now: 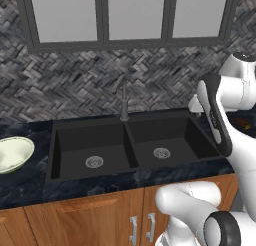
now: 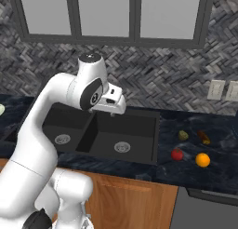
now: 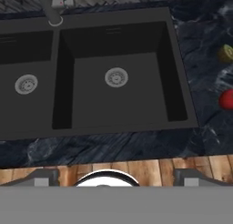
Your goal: There is a mixed pile of frozen fruits and vegetables on the counter. Locate all the frozen vegetables and place the items in a bowl on the counter. Take all the frozen fruits and defrost them in a running sink.
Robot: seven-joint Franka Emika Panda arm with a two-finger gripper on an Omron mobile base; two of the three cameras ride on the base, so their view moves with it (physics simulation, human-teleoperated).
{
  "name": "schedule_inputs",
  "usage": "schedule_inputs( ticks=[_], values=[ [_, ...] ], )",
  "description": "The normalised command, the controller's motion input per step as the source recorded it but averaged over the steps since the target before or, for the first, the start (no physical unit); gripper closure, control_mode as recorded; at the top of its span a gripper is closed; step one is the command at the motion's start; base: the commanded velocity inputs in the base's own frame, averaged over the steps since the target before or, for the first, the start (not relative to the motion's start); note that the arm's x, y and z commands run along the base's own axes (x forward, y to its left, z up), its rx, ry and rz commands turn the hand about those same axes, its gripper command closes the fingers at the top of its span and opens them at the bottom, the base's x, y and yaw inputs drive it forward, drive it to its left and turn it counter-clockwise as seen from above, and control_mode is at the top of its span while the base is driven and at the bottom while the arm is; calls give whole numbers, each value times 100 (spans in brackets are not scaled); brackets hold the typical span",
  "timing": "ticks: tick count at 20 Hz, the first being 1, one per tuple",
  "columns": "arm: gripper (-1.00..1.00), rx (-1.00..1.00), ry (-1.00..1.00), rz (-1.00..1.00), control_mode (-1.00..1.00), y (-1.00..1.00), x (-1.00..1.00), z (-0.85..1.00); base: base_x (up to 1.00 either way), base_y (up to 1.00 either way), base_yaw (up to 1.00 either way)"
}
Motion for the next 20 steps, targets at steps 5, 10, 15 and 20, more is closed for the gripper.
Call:
schedule_inputs(
  ticks=[5, 10, 15, 20],
  values=[
    [-100, 0, 4, -3, -100, -34, 0, -16, 0, 0, 0],
    [-100, 0, 6, -4, -100, -38, 0, -18, 0, 0, 0],
    [-100, 0, 6, -3, -100, -37, 0, -20, 0, 0, 0],
    [-100, 0, 8, -3, -100, -34, 0, -16, 0, 0, 0]
  ],
)
